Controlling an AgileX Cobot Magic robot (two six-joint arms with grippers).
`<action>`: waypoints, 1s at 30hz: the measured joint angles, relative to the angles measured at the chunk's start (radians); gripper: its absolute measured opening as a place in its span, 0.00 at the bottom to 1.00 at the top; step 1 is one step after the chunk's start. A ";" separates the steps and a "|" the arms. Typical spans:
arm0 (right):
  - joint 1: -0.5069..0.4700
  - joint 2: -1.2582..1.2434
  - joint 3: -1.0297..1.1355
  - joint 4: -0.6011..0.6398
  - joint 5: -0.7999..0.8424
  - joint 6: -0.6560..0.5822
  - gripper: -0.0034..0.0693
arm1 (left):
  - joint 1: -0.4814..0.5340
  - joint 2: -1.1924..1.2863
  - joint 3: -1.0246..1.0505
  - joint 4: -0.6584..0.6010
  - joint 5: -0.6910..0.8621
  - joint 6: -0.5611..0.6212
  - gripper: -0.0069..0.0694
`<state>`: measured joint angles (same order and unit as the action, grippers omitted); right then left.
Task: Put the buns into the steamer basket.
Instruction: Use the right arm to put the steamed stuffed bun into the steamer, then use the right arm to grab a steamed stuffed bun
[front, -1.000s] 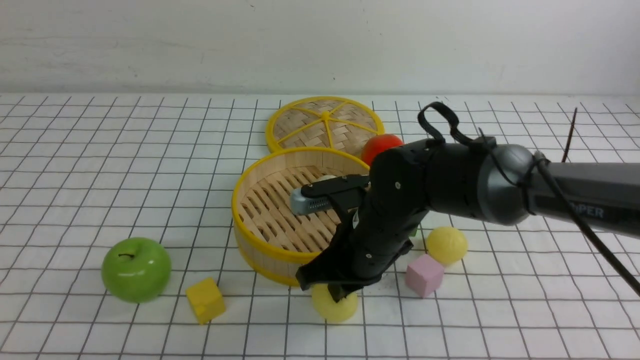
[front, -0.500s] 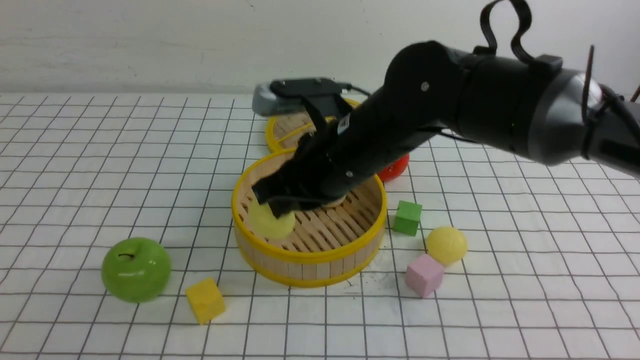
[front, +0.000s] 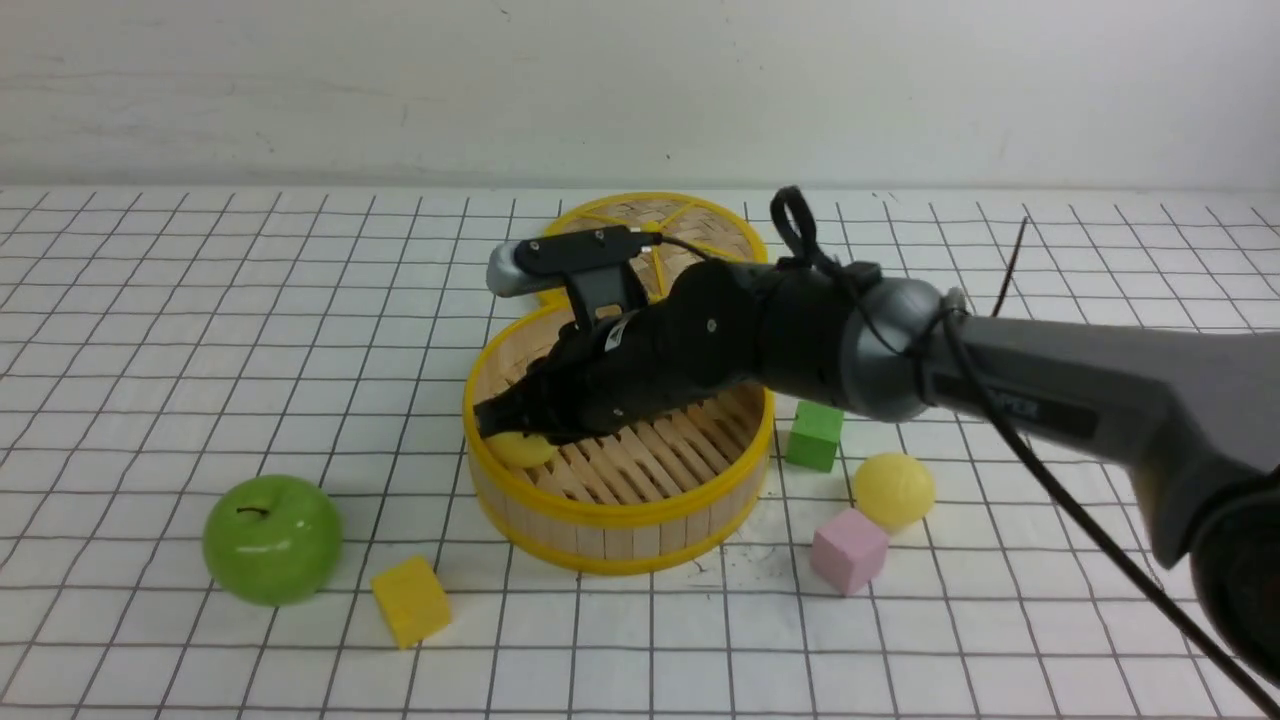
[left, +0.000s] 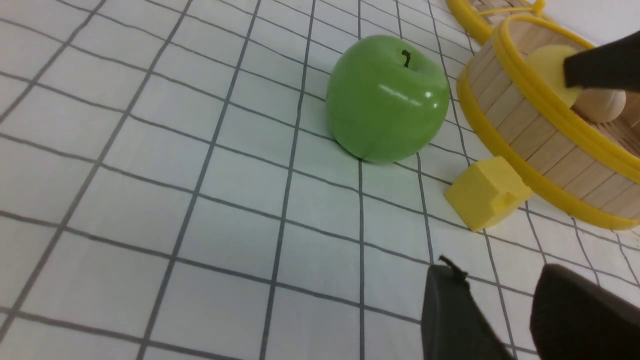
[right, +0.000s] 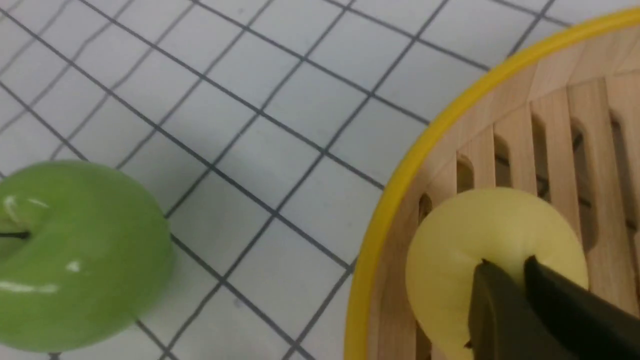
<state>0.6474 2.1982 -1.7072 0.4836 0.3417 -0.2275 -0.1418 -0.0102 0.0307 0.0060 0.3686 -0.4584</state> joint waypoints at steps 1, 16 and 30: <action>0.000 0.010 0.000 0.004 -0.019 0.011 0.21 | 0.000 0.000 0.000 0.000 0.000 0.000 0.40; -0.142 -0.285 0.001 -0.254 0.375 0.015 0.75 | 0.000 0.000 0.000 0.000 0.000 0.000 0.40; -0.372 -0.371 0.239 -0.249 0.545 0.113 0.59 | 0.000 0.000 0.000 0.000 0.000 0.000 0.40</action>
<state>0.2755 1.8268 -1.4686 0.2345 0.8867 -0.1144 -0.1418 -0.0102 0.0307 0.0060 0.3686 -0.4584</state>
